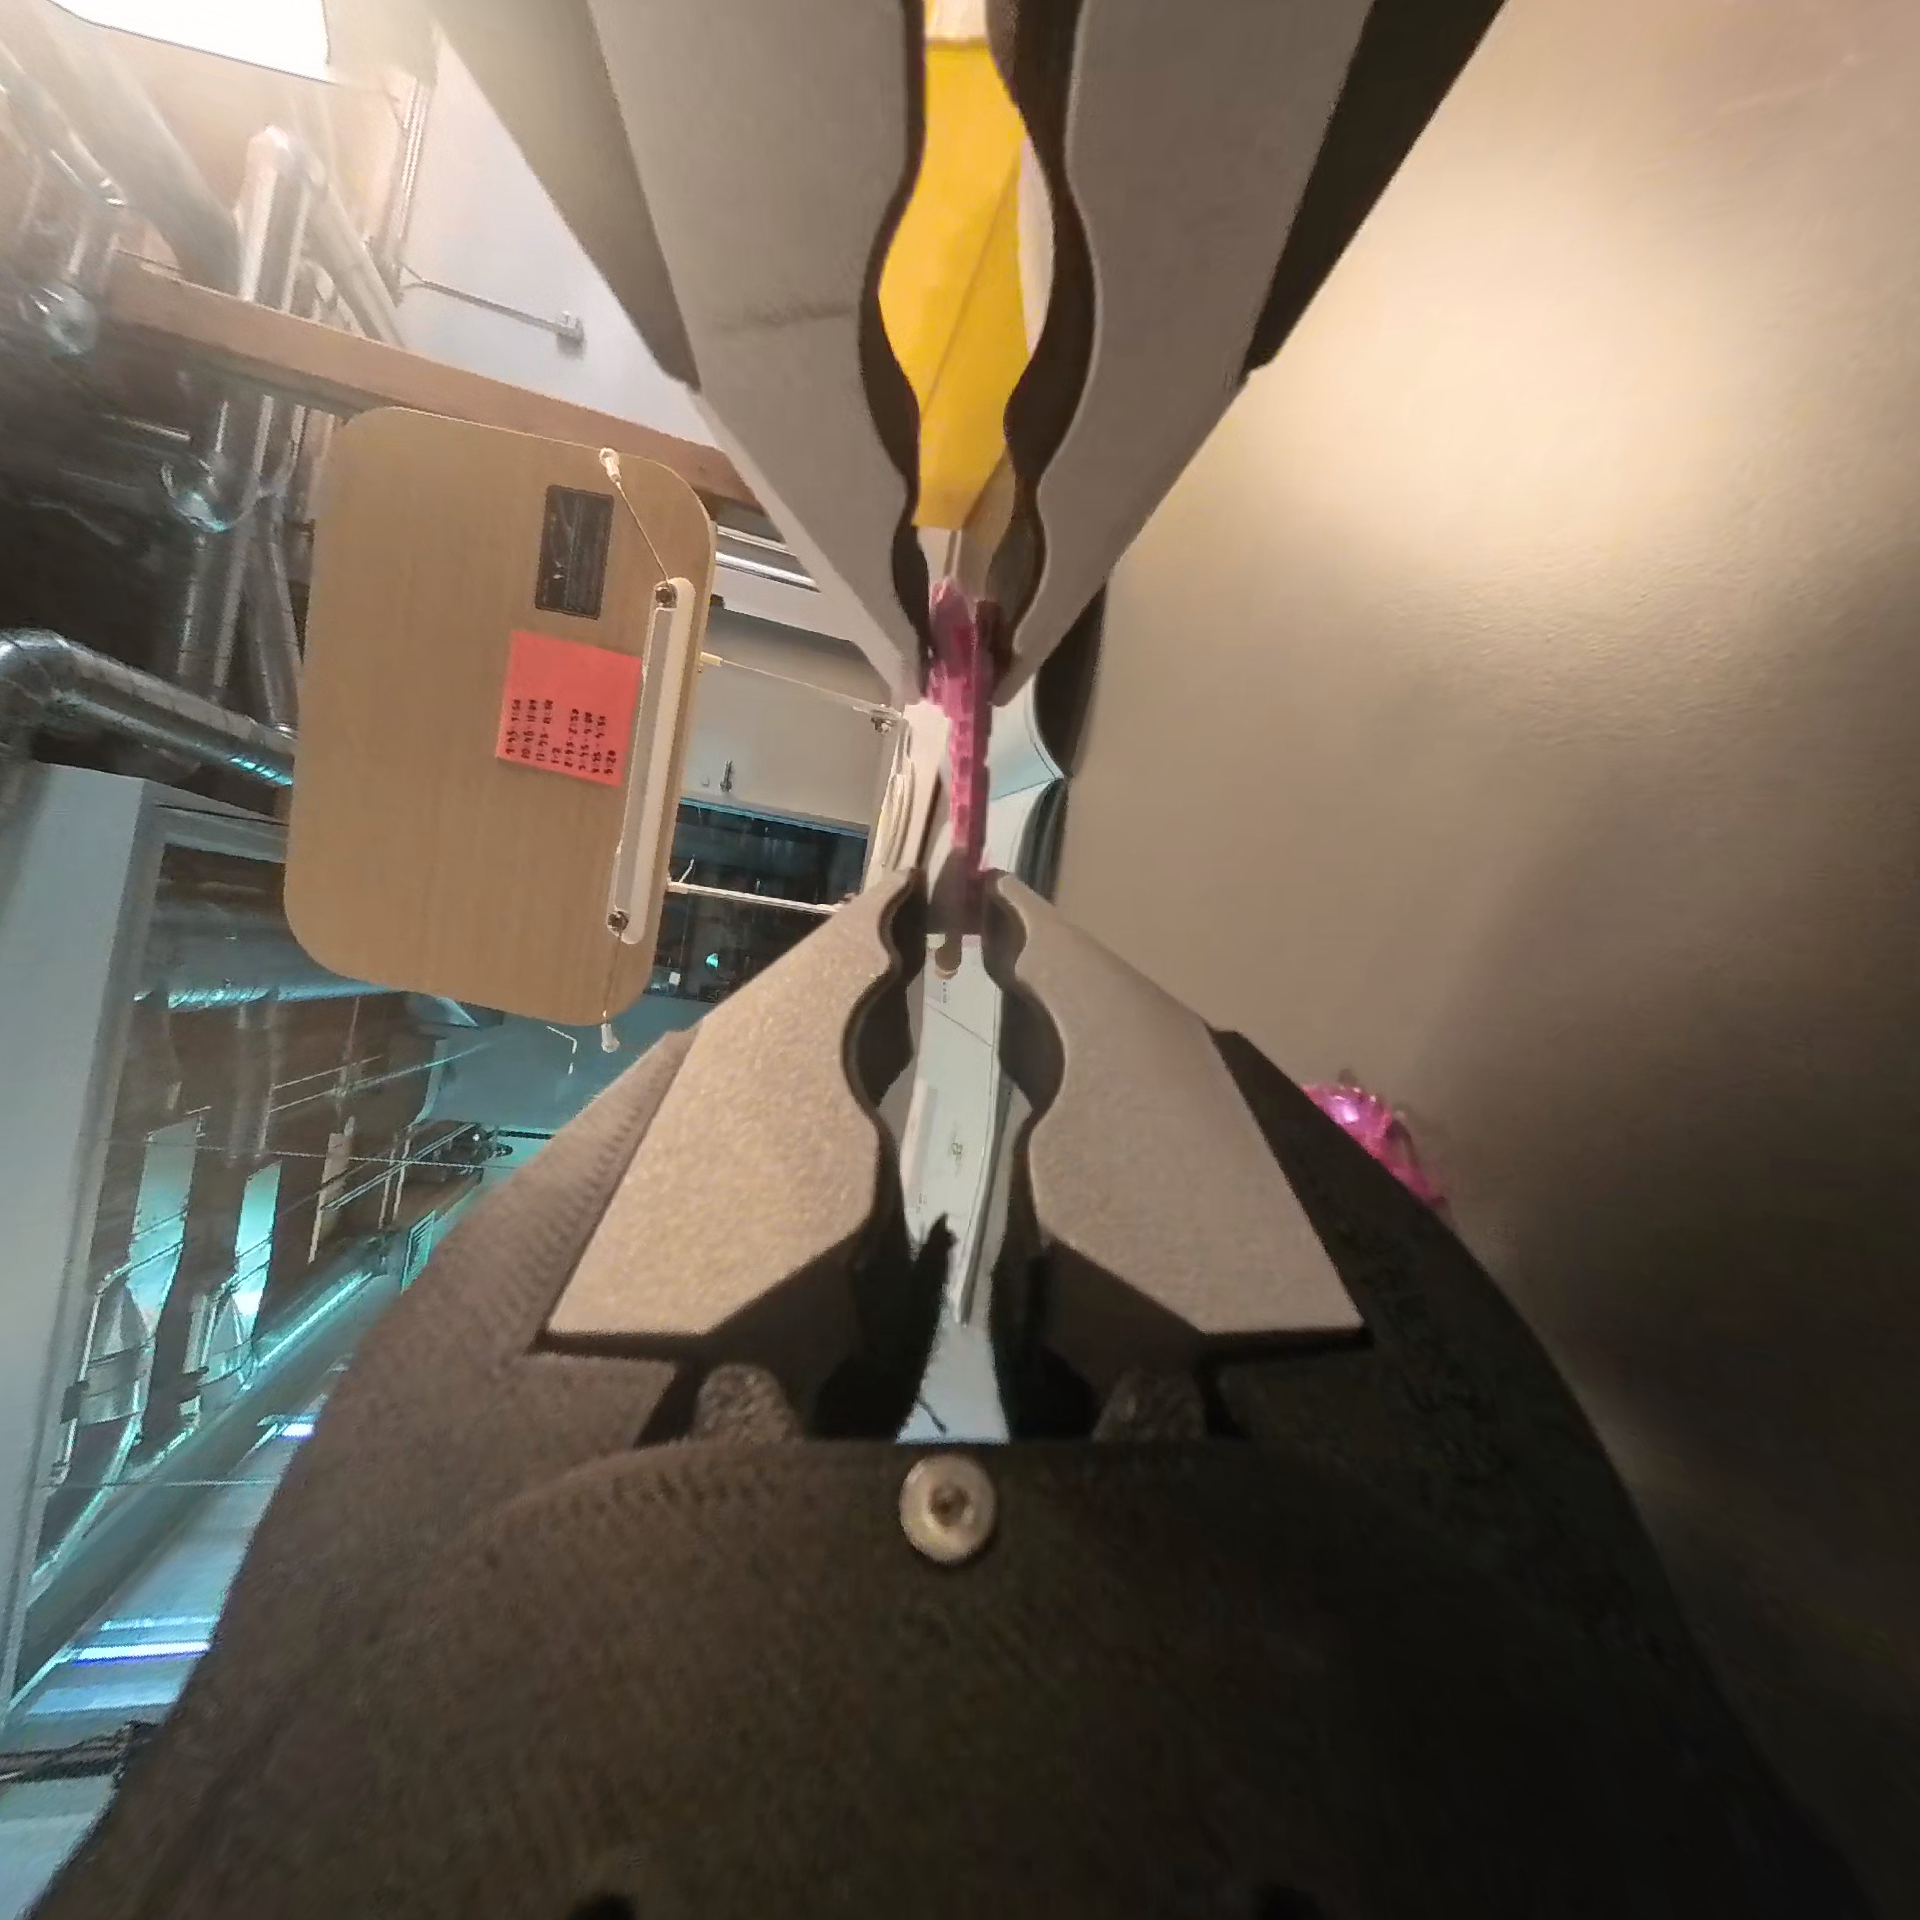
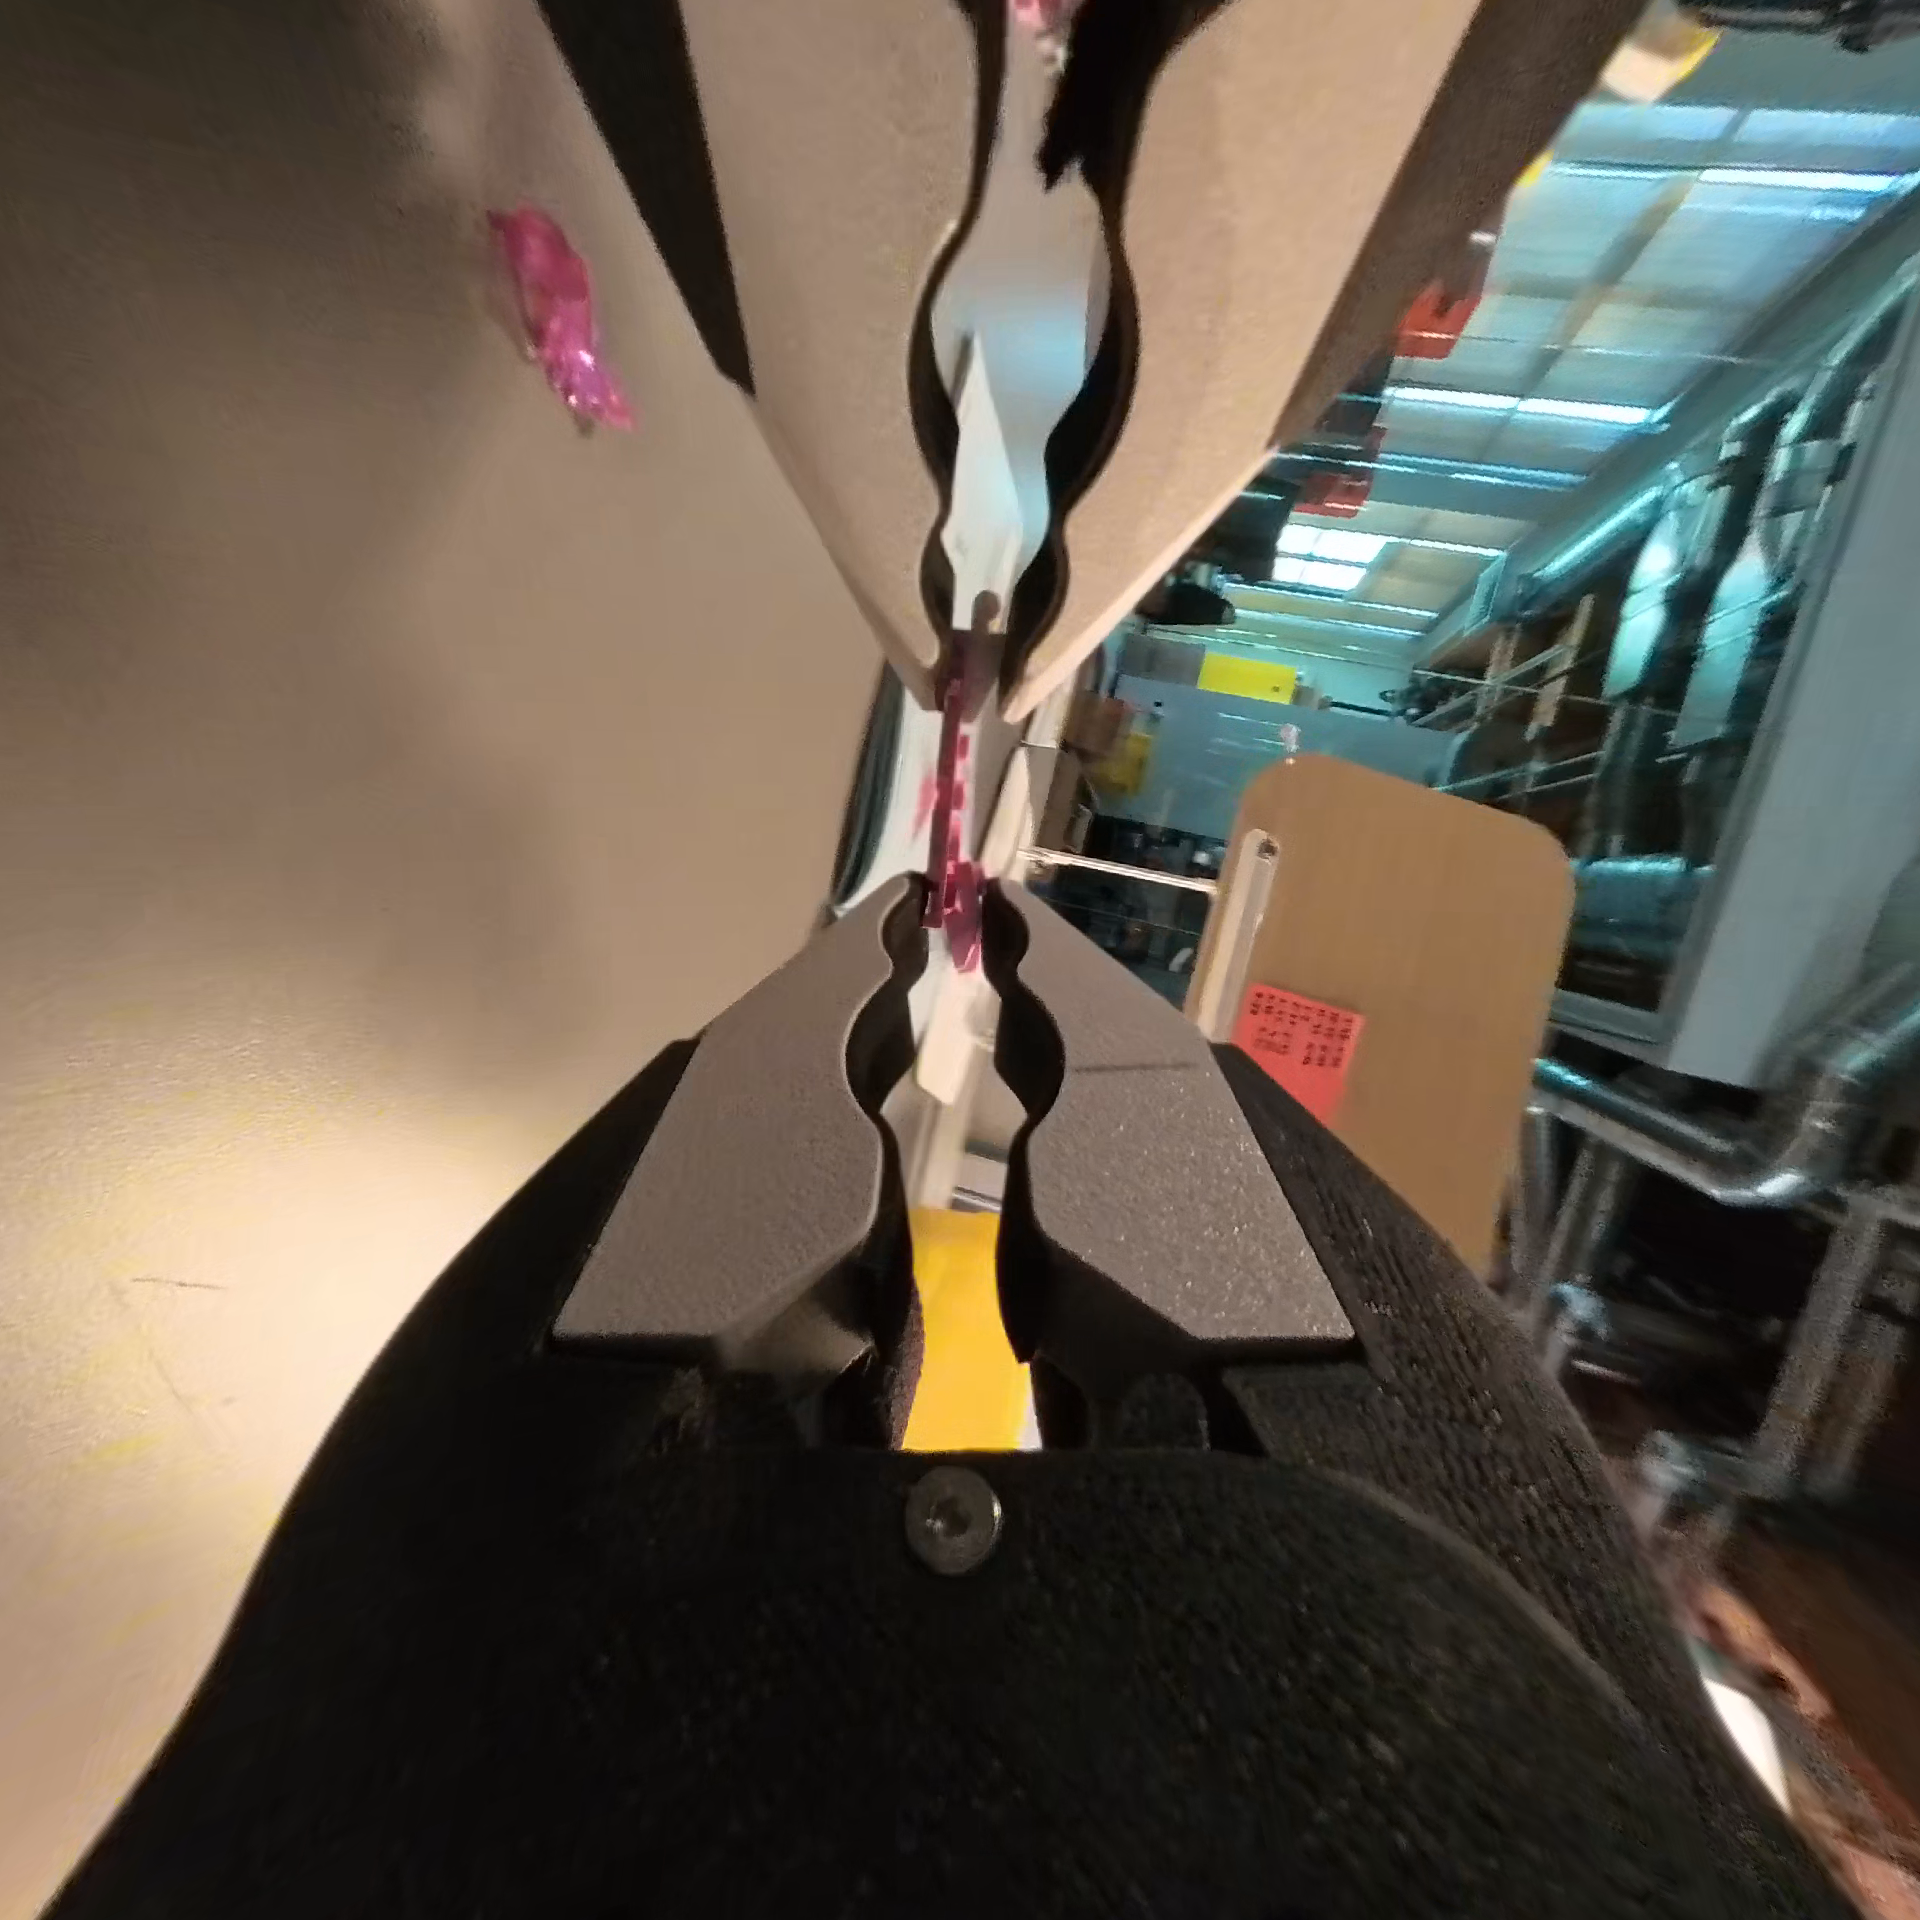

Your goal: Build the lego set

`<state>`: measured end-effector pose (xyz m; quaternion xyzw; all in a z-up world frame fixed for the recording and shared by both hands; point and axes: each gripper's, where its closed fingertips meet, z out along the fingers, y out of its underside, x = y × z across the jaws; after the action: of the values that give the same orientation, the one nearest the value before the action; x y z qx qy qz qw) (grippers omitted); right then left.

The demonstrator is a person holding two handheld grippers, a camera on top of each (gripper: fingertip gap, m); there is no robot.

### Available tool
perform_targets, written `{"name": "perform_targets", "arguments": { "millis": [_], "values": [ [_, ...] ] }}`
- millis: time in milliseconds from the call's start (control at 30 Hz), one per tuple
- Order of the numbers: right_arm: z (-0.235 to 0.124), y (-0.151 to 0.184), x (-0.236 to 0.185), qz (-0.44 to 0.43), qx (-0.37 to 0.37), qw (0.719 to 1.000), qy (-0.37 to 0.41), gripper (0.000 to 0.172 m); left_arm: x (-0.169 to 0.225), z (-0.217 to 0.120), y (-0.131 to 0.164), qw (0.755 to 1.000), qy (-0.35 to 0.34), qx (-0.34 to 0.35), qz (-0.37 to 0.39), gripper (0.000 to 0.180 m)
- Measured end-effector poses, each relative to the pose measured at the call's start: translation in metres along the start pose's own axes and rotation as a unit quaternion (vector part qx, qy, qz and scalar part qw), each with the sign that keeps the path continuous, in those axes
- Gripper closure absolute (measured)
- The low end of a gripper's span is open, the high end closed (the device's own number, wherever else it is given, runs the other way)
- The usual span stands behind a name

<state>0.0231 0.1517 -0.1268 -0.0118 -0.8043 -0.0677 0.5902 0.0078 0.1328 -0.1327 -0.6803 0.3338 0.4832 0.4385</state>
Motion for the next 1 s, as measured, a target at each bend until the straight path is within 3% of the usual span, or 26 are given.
{"name": "perform_targets", "arguments": {
  "millis": [400,800,1000],
  "values": [
    [0.000,0.002,0.000,0.175,0.038,0.981,-0.080,0.163,0.002,-0.001,-0.003,0.998,0.027,0.015,-0.048,0.172],
    [0.001,0.002,-0.004,-0.055,0.014,0.998,-0.036,0.165,0.008,0.000,-0.001,0.997,0.046,0.010,-0.056,0.172],
    [-0.001,0.004,-0.008,0.122,0.034,0.982,-0.137,0.165,0.012,-0.001,-0.004,0.995,0.066,0.022,-0.077,0.172]
  ]
}}
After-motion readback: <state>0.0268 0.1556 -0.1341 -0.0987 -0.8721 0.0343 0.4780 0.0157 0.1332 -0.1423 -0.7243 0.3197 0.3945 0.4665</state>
